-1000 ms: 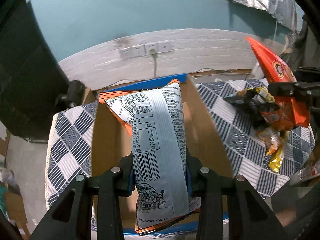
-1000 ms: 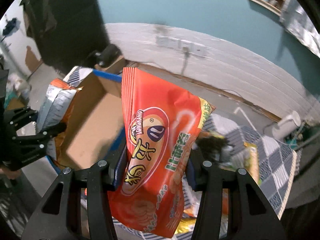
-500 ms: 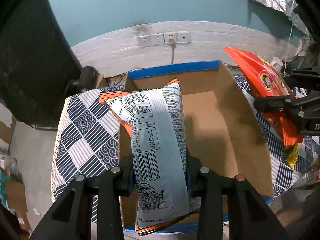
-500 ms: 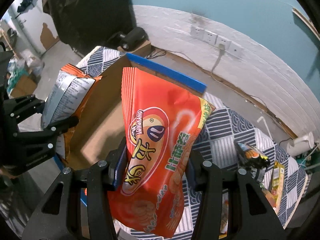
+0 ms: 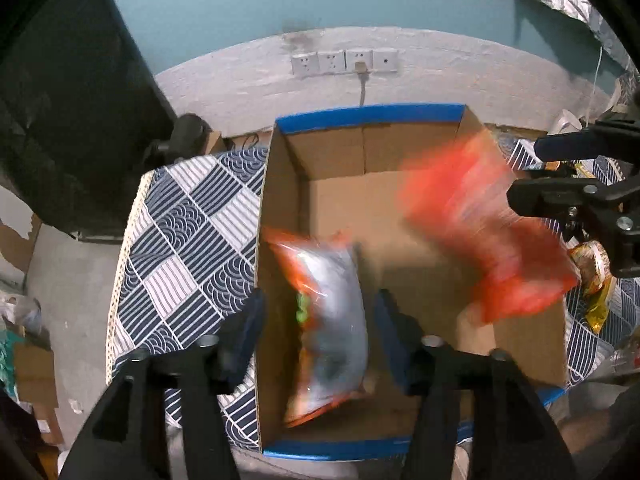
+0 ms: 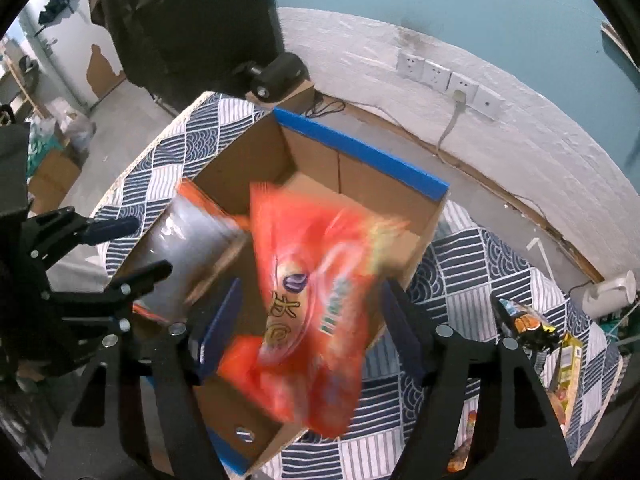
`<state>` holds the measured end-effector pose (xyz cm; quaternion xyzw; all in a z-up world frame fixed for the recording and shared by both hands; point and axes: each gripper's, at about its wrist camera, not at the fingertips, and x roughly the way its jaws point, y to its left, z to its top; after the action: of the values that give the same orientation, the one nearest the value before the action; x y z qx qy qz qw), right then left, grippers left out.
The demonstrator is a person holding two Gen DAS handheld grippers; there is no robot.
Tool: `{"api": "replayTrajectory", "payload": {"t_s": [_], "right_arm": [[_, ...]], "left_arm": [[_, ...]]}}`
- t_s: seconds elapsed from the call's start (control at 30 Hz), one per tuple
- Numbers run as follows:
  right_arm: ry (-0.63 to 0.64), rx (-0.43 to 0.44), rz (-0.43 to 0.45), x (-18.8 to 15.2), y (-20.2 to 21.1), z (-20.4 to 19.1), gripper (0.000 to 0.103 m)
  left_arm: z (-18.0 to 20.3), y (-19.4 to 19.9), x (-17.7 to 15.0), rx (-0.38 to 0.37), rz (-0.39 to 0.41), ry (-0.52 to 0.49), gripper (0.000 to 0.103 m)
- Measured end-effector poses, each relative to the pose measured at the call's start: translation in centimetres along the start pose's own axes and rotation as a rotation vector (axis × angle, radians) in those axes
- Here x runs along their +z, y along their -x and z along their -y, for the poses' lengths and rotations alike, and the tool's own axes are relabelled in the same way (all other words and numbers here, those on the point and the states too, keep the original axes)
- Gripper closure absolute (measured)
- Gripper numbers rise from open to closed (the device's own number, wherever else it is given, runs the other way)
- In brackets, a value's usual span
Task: Organize snacks
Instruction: 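Open both grippers to drop the bags into the box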
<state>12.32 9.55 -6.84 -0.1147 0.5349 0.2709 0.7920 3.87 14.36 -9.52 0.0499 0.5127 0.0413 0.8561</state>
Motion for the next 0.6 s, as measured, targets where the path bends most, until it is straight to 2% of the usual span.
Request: {"api": "replayTrajectory", "payload": {"t_s": [0.07, 0.27, 0.6], "right_arm": [[-0.004, -0.003, 0.008, 0.0, 0.3, 0.2, 0.03], [-0.029, -0.005, 0.013, -0.6, 1.1, 0.9, 0.03], [-0.08, -0.038, 0.023, -2.8, 3.4, 4.1, 0.03]], "left_arm": [[0.3, 0.5, 0.1, 0.008, 0.018, -0.007, 0.03], [1.0, 0.7, 0.3, 0.006, 0.021, -0.023, 0.029], [3.1, 0.9, 0.7, -0.051, 0.008, -0.034, 0.029]]}}
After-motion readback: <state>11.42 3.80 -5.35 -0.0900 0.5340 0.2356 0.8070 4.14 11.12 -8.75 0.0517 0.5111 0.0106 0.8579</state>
